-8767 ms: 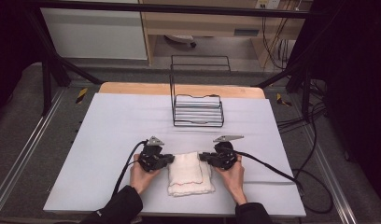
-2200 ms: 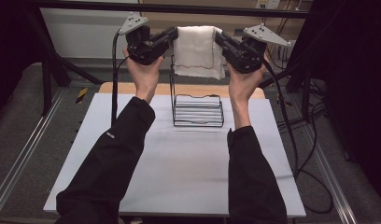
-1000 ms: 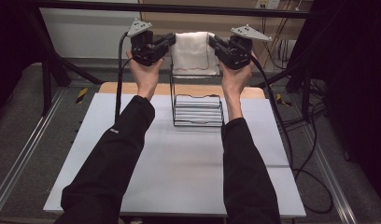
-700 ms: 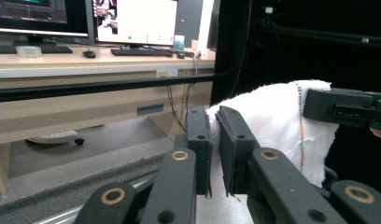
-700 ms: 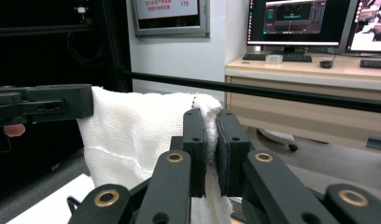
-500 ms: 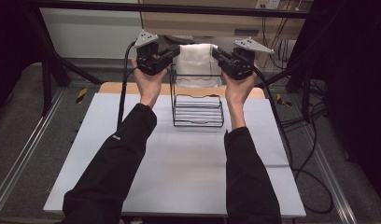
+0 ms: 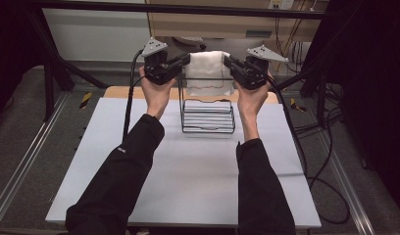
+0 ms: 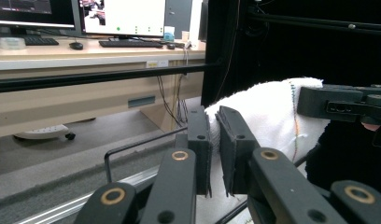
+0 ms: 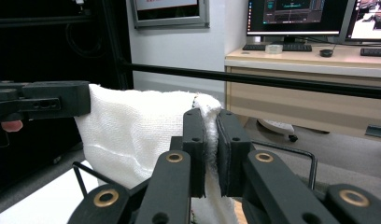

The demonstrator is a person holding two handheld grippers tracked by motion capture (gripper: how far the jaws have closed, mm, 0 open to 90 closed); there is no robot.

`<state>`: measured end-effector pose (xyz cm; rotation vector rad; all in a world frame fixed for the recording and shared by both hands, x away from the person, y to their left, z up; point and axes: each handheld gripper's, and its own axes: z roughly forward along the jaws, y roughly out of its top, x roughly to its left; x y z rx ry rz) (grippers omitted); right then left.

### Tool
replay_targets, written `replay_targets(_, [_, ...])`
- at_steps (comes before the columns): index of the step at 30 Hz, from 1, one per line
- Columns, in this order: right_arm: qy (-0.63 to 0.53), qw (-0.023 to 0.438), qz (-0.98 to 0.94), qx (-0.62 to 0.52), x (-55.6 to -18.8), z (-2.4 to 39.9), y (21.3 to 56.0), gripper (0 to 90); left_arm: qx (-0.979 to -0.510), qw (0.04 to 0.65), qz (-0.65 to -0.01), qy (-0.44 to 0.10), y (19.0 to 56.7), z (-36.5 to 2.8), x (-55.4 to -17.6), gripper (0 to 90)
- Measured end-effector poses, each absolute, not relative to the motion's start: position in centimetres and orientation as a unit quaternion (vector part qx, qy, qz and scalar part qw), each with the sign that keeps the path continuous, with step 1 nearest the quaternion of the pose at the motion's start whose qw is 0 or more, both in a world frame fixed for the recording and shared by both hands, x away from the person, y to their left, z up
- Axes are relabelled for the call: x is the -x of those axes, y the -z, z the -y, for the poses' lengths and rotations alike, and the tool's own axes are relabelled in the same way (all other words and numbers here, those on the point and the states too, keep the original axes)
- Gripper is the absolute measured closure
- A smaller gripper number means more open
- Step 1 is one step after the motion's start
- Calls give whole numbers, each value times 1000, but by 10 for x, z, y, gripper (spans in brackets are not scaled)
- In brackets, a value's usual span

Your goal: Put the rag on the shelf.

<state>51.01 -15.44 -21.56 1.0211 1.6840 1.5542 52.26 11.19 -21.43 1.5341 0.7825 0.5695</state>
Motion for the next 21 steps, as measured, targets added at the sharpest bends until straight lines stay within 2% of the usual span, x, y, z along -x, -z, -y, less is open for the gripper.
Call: replay_targets(21, [-591,317,-640,-374,-491,162,221,834,-679,620,-317,-235,220,-111,-508,826])
